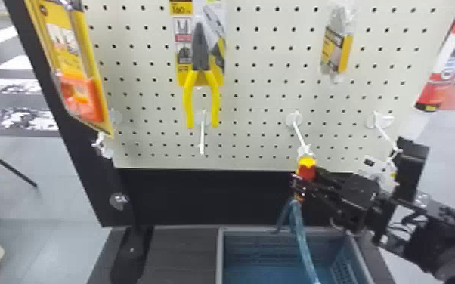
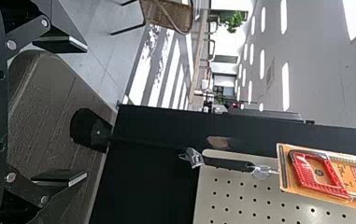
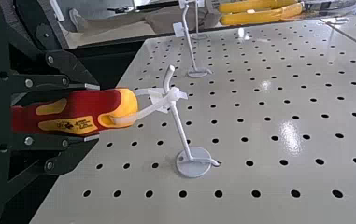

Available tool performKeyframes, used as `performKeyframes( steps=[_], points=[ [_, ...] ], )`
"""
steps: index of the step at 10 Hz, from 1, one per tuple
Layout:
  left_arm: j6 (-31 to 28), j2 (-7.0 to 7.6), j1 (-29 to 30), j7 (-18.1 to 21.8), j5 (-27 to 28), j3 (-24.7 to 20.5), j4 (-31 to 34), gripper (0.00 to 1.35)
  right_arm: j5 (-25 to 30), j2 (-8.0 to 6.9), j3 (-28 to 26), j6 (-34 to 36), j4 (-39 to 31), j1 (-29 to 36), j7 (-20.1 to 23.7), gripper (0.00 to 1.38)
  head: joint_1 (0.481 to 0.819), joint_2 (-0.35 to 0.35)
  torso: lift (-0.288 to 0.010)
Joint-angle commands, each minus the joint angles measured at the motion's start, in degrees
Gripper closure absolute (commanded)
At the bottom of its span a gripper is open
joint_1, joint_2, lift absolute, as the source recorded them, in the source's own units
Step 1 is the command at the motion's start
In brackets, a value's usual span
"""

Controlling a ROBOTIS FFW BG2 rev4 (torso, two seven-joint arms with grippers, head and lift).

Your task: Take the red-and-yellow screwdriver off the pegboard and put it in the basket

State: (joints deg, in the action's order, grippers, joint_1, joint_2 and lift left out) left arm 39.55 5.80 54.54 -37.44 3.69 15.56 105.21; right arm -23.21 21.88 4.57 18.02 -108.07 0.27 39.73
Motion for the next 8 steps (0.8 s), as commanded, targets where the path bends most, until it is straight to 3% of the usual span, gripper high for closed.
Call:
performKeyframes(
  steps=[1, 8],
  points=[
    [0.0, 0.0, 0.1, 0.0, 0.0, 0.0, 0.1, 0.33, 0.0, 0.0, 0.0, 0.2, -0.1, -0.1, 0.0, 1.13, 0.549, 0.0, -0.1],
    [0.0, 0.09, 0.2, 0.0, -0.2, 0.1, -0.1, 0.33, -0.4, 0.09, 0.0, 0.3, -1.1, 0.3, 0.0, 1.13, 0.549, 0.0, -0.1]
  ],
)
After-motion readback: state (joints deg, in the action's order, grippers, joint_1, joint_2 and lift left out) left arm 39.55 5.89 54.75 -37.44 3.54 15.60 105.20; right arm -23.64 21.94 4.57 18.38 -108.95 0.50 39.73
